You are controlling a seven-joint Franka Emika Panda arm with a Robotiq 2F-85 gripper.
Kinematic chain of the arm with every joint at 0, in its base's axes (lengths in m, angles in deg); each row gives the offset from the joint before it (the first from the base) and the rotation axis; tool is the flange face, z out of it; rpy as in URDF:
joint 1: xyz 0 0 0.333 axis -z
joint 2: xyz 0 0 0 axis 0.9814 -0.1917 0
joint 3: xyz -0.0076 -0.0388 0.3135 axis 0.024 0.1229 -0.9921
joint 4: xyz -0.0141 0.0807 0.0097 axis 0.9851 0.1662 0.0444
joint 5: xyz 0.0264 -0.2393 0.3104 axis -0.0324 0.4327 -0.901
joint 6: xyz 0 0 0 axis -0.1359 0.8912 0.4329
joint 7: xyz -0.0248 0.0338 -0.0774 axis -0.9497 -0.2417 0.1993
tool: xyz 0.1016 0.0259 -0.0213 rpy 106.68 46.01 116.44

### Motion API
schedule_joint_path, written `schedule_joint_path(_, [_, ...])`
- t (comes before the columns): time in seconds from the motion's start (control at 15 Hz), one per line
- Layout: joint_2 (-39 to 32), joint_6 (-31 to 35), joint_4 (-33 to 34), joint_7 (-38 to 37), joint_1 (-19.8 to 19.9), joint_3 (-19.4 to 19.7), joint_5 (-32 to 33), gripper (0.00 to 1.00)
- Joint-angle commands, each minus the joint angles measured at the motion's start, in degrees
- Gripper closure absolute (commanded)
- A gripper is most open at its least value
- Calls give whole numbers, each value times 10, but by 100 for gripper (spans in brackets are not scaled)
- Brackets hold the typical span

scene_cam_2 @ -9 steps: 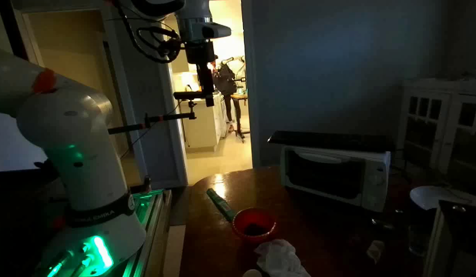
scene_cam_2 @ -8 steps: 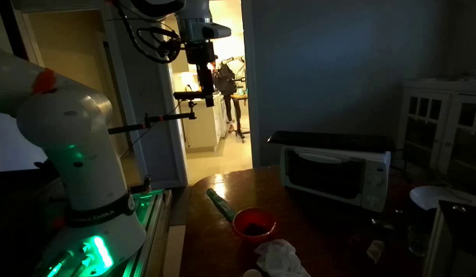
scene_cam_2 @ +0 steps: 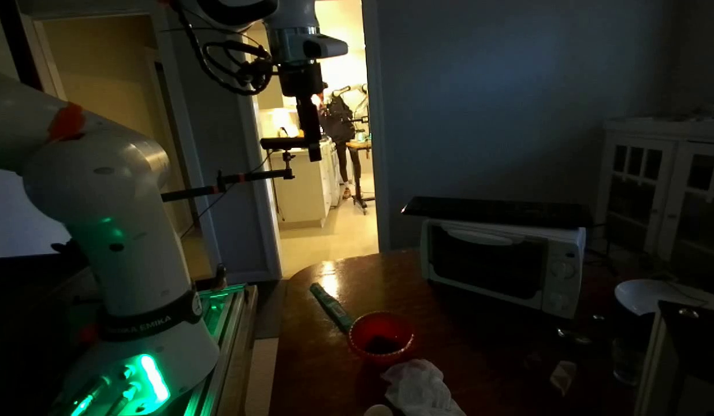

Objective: Remove the lid from the glass jar.

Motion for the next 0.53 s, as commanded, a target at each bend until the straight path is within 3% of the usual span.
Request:
schedule_joint_path(0.0, [-2, 9, 2, -36, 72, 10, 23, 0])
schedule_joint_path(0.47, [-22, 51, 4, -95, 215, 40, 86, 0])
